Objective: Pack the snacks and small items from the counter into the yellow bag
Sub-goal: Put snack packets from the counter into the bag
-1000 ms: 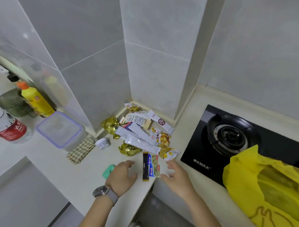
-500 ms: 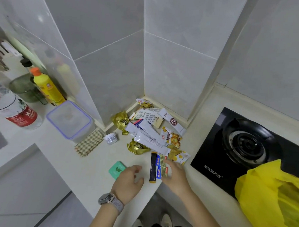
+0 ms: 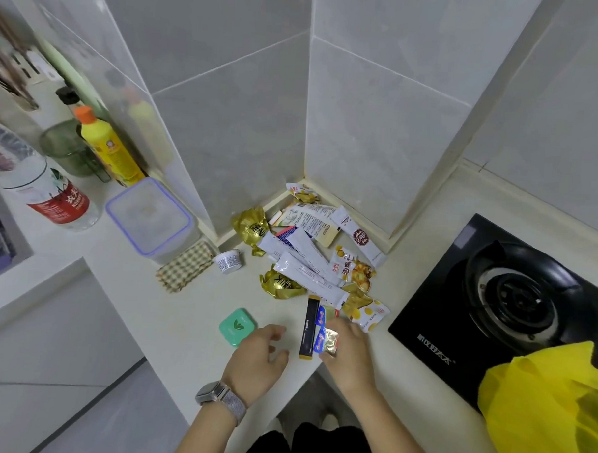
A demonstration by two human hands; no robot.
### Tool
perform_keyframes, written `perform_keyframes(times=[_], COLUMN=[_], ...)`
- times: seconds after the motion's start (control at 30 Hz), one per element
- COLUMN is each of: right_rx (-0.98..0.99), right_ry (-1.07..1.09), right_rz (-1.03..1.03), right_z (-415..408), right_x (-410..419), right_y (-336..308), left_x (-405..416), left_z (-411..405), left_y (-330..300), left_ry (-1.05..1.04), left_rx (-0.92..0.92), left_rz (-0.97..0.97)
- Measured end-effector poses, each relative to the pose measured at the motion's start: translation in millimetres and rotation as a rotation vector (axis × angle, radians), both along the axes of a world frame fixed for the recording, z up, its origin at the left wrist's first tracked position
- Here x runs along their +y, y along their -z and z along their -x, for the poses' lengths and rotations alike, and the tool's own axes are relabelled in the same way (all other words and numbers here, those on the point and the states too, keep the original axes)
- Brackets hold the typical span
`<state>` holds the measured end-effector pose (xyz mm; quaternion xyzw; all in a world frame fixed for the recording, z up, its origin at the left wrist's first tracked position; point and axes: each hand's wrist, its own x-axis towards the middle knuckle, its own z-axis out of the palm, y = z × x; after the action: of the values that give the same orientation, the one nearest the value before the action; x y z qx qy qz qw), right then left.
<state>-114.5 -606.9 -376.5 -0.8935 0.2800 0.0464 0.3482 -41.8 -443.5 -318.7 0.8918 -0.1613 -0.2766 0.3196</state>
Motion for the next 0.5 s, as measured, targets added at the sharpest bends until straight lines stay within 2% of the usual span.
perform_keyframes(times=[0.33,0.5], right_rx=[-0.114,-0.141], right_ry=[0.171,0.501], right_rz=[-0.282,-0.746], right_z=[3,1], right_x=[-5,-4], right_y=[6,-22], left_x=[-6,-12], left_z=[11,20], left_y=[-2,-7], left_ry=[-0.036,-0.093], left_rx=[0.038,0.068], left_rz=[0.047,0.127])
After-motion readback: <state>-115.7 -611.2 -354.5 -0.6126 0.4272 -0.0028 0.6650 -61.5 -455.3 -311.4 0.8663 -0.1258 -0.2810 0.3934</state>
